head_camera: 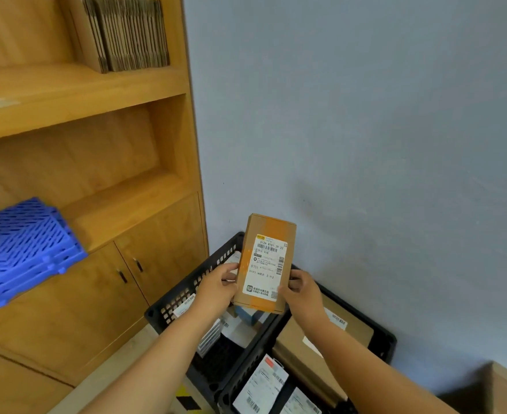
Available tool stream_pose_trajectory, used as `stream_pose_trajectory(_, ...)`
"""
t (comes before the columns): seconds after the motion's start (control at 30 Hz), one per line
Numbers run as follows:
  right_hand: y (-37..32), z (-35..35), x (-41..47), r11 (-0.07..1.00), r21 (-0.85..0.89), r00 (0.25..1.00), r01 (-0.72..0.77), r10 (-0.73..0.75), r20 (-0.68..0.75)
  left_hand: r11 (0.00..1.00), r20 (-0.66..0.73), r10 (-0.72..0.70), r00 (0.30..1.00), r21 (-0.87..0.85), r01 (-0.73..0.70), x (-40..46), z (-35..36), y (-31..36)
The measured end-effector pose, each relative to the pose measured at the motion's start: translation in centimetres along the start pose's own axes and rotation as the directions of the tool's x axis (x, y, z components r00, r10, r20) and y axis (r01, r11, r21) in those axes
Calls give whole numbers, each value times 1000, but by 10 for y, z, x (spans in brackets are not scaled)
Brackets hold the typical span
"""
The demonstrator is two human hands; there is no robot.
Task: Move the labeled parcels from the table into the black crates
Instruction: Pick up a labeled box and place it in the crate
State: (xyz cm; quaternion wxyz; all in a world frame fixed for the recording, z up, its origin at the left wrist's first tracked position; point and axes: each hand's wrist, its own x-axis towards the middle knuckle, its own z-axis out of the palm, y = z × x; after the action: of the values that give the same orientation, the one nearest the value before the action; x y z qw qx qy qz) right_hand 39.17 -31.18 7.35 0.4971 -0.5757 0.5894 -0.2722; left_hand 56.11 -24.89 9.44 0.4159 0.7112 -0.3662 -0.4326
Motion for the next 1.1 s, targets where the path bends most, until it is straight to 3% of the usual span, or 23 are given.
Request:
stream_pose_trajectory(0.27,-3,25,58,986,-2,977,-168,166,-136,1000,219,16,976,20,-20,99,-12,2)
stream_pose_trajectory(0.6,17,105,103,900,69,872,-430,434,-226,987,507,-59,860,157,-25,208,-34,-42)
stream_pose_trajectory(0.77,48,139,111,818,144,802,-557,575,-165,961,564,-172,808,275,13,238,-25,-87)
stream_pose_trajectory(0.9,75,157,122,794,126,791,-595,606,-82,942,573,-258,778,328,71,255,-15,-129)
stream_pose_trajectory(1.0,95,169,136,803,59,804,-593,594,-5,923,558,-313,769,369,108,271,-3,-157)
stream_pose_trajectory(1.1,117,176,161,771,-41,769,-636,637,52,910,544,-345,765,393,131,292,12,-182)
